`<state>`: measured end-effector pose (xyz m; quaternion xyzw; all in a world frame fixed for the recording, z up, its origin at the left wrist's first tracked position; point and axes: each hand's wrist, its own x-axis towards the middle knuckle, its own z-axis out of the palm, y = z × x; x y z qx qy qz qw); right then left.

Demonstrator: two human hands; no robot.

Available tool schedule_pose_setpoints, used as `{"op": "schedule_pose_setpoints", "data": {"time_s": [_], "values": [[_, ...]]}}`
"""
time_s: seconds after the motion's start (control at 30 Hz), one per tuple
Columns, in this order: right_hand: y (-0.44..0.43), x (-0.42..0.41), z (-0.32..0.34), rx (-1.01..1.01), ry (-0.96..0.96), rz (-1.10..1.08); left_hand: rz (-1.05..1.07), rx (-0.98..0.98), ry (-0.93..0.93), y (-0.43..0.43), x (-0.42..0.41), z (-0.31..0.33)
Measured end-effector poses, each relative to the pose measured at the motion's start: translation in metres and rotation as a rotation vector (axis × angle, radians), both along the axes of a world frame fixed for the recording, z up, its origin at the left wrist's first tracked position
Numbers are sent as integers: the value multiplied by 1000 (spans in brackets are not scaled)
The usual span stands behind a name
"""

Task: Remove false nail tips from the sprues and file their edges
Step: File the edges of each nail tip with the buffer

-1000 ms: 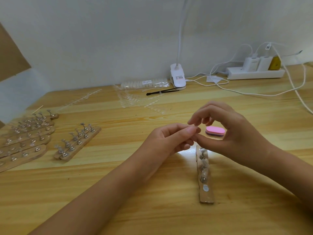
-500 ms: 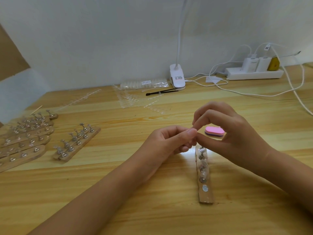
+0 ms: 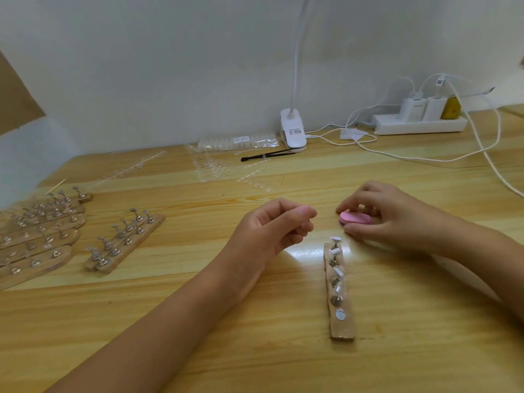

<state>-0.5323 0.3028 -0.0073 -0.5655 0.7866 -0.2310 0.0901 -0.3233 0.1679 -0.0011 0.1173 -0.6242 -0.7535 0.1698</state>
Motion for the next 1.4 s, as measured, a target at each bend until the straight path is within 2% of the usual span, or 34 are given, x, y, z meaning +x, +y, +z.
{"op": "schedule_pose_setpoints", "data": {"time_s": [0.07, 0.1, 0.17, 0.23, 0.3, 0.5, 0.7, 0.83, 0.87, 1.03, 1.07, 1.2, 1.33, 1.4], "values": [[0, 4, 2, -63, -11, -4, 28, -31, -7, 1, 0, 0], [0, 7, 5, -129, -88, -22, 45, -55, -12, 1, 1, 0], [1, 14, 17, -270, -408, -16, 78, -113, -17, 1, 1, -1], [3, 21, 26, -354, -733, 84, 105, -177, -19, 2, 1, -2], [4, 28, 30, -340, -829, 197, 121, -218, -15, 2, 2, -3], [5, 44, 30, -266, -829, 339, 114, -242, 0, 5, 1, -2], [3, 49, 32, -528, -919, 218, 125, -211, 11, 4, 1, -2], [7, 50, 36, -297, -844, 331, 133, -208, 2, 3, 0, -5], [7, 52, 34, -293, -844, 346, 124, -218, 2, 4, 0, -5], [3, 52, 32, -580, -930, 201, 119, -190, 4, 2, 0, -3], [4, 49, 34, -568, -920, 197, 119, -179, 5, 2, 0, -4], [8, 50, 37, -309, -813, 345, 100, -193, 11, 3, -1, -4], [3, 56, 34, -552, -874, 225, 104, -244, 29, 4, 1, -1], [5, 51, 38, -566, -859, 187, 111, -252, 24, 4, 1, -1]]}}
